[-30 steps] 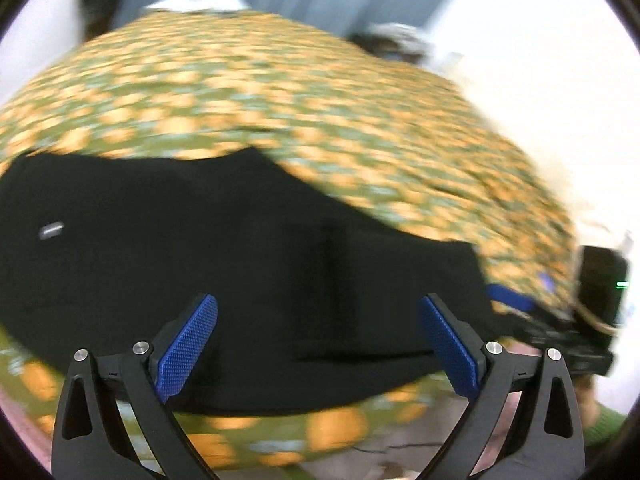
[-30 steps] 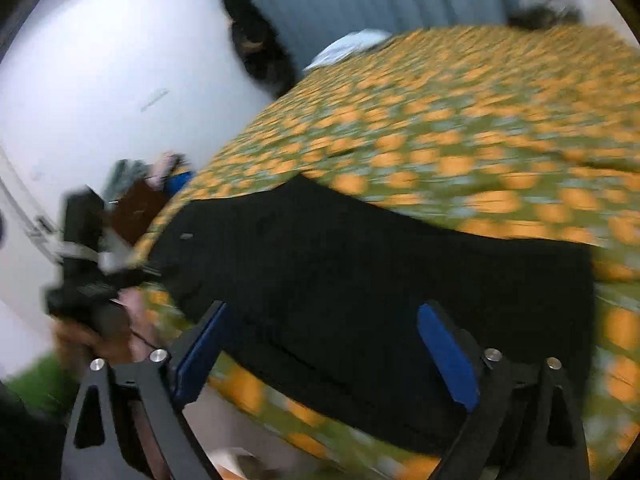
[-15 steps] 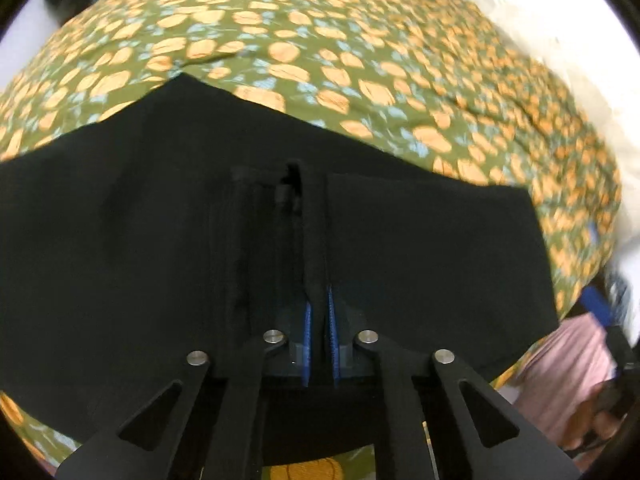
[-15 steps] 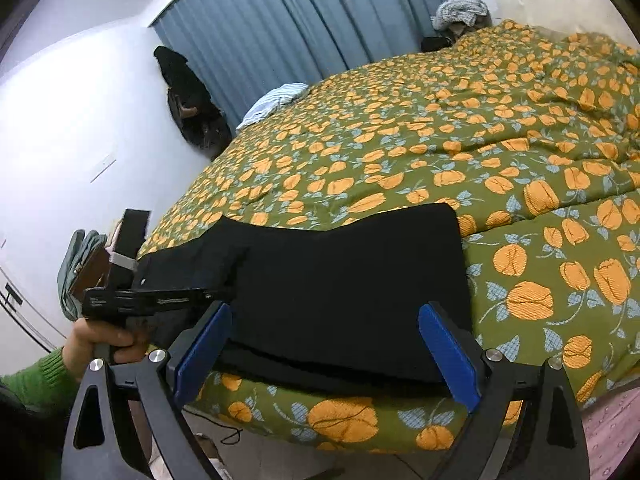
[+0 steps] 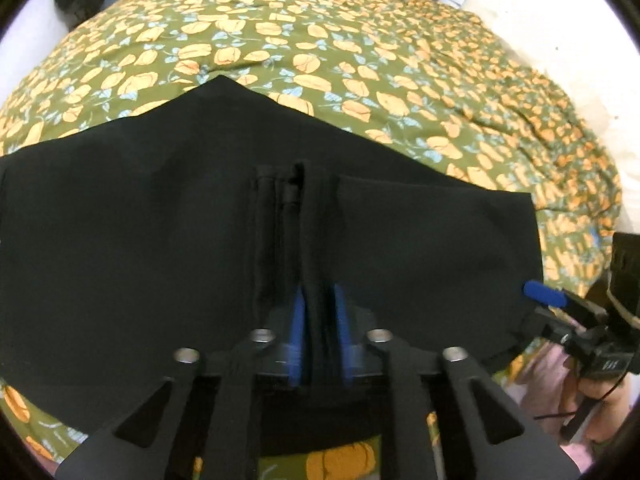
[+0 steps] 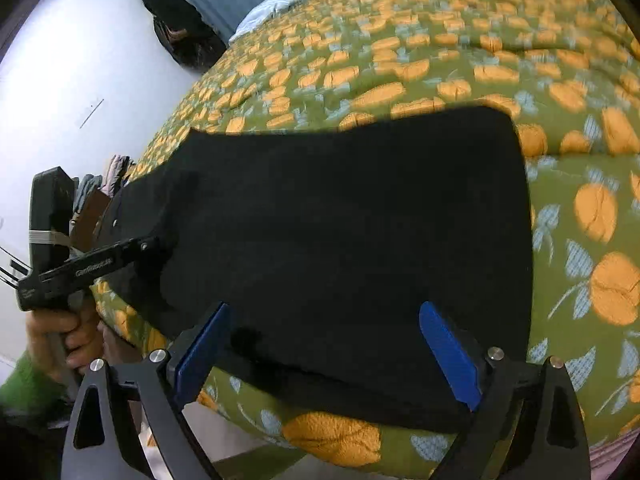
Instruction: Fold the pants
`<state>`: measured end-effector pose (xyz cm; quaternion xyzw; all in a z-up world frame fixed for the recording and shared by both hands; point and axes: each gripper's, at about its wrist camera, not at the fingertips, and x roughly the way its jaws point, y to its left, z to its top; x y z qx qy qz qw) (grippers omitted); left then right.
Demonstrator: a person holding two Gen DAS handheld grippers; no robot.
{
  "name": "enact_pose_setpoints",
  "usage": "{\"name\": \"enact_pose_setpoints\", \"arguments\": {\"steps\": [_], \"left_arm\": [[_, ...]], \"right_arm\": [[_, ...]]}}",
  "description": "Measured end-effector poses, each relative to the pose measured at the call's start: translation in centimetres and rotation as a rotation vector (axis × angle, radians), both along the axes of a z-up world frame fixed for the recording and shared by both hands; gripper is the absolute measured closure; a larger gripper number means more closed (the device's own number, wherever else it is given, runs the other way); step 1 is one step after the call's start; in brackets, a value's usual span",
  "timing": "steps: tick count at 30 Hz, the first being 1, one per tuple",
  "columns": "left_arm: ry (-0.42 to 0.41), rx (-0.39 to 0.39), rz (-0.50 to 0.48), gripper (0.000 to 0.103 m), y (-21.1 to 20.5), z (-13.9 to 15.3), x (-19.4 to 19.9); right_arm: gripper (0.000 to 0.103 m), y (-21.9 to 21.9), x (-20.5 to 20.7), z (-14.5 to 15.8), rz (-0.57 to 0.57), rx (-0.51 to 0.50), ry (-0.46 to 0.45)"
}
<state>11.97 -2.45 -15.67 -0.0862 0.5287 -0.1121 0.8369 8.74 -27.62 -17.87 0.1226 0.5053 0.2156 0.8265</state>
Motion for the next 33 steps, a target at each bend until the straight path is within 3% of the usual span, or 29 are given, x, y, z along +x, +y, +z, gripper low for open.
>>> {"name": "enact_pose_setpoints", "arguments": {"steps": [1,2,3,8,13,14,15,16,17,18,23,28,33], "left_arm": [[-0.007,-0.006,0.018,0.055,0.5,0.4,-0.3],[-0.03,-0.015,0.046,0.037,1.3,1.0,-0.9],[-0.046,-0.017,0.066,0.027,1.7,1.2,-1.2],[-0.018,-0.045,0.095,0.026,2.9,0.5,-1.2],[0.016,-0.024,-0.023,0.026,0.1,-0.9,-1.1],[0.02,-0.004,-0.031,0.038,-0.2,-1.2,-1.1],[0.02,0.037,-0.025,0.067,-0.4,-1.5,-1.2],[0.021,0.06,-0.018,0.075,-0.5,-1.7,-1.1],[0.025,0.035,-0.008,0.087,-0.2,-1.5,-1.0],[0.027,0.006,0.001,0.09,0.2,-1.1,-1.1],[0.033,0.033,0.004,0.086,0.0,-1.5,-1.2],[0.035,0.05,0.011,0.077,-0.6,-1.8,-1.1],[0.018,0.08,0.007,0.07,-0.7,-1.5,-1.4]], "right_arm": [[0.008,0.0,-0.2,1.3,-0.002,0.031,-0.022],[0.008,0.0,-0.3,2.2,-0.004,0.05,-0.044],[0.008,0.1,-0.4,3.3,-0.006,0.063,-0.076],[0.008,1.3,-0.1,4.3,-0.001,0.015,-0.116],[0.008,2.1,0.3,1.7,-0.03,-0.03,-0.07],[0.008,2.1,-0.1,1.4,-0.031,-0.036,-0.072],[0.008,2.1,-0.4,1.2,-0.03,-0.041,-0.074],[0.008,2.0,-0.9,1.1,-0.03,-0.045,-0.077],[0.008,1.8,-1.3,1.1,-0.034,-0.048,-0.084],[0.008,1.6,-1.6,1.3,-0.038,-0.047,-0.094],[0.008,0.6,-1.6,2.1,-0.063,-0.118,-0.142],[0.008,0.1,1.4,-1.1,-0.073,-0.187,-0.002],[0.008,0.7,1.4,-0.4,-0.078,-0.217,-0.006]]}}
